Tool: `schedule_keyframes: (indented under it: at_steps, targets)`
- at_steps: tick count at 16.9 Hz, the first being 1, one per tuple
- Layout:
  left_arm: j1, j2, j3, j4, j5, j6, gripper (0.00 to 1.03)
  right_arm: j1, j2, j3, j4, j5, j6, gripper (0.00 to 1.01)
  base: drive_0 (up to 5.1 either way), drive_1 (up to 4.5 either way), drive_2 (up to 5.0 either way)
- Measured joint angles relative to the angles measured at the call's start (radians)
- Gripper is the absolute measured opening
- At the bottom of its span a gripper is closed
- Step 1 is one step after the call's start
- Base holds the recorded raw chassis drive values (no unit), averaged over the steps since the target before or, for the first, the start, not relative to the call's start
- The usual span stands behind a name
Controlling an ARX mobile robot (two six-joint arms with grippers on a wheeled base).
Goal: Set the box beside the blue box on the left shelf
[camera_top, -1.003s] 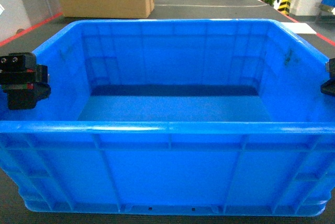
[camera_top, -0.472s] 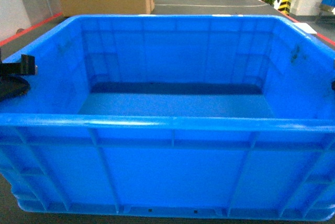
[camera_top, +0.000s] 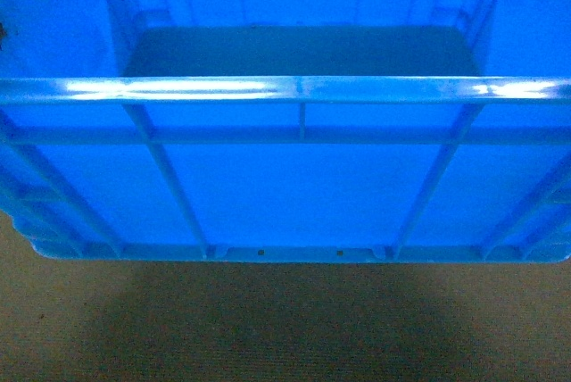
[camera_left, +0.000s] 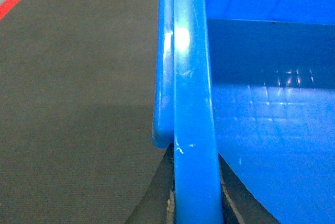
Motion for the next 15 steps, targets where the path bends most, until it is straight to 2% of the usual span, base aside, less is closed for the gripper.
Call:
schedule_keyframes:
  at_steps: [7, 15]
  targets:
    - [-0.003, -0.004, -0.009, 0.006, -0.003, -0.005, 0.07, 0.000, 0.000, -0.007, 0.011, 0.003, -0.010, 0.09, -0.1, -0.09, -0.1]
    - [-0.003, -0.006, -0.009, 0.005, -0.004, -0.005, 0.07, 0.001, -0.001, -0.007, 0.011, 0.003, -0.010, 0.09, -1.6, -1.61, -1.6]
